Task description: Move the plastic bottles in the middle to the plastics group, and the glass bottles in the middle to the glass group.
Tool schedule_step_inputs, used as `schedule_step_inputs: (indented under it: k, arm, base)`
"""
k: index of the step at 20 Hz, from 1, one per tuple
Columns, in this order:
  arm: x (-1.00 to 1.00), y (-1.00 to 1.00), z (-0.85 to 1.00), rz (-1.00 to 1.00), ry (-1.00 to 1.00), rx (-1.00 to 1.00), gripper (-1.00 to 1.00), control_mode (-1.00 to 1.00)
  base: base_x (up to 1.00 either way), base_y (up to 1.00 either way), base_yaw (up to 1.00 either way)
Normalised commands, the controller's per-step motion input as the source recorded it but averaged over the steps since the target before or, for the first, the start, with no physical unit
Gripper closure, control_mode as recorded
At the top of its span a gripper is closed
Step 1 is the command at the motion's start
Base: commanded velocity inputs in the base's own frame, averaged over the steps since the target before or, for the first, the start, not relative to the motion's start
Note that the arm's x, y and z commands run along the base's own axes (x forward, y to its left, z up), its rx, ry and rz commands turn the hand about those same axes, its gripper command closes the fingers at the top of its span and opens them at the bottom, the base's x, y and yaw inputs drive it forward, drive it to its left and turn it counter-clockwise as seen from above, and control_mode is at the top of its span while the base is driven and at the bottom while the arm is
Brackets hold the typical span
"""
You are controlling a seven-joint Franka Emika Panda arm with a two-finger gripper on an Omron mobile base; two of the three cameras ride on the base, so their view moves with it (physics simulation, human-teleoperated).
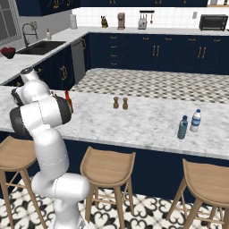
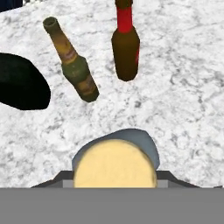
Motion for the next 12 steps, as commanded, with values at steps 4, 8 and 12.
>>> schedule_step_inputs:
  k: [4, 8, 12]
  arm:
    - [0.21, 0.0, 0.0, 0.0, 0.0, 0.0, 1.0, -1.0]
    - [0.08, 0.0, -0.07, 0.0, 0.0, 0.0, 1.0, -1.0]
    - [0.18, 0.0, -0.5, 0.0, -0.06, 0.02, 1.0, -1.0]
  base:
    - [0.0, 0.0, 0.0]
    - [0.0, 0.0, 0.0]
    - [0.0, 0.0, 0.0]
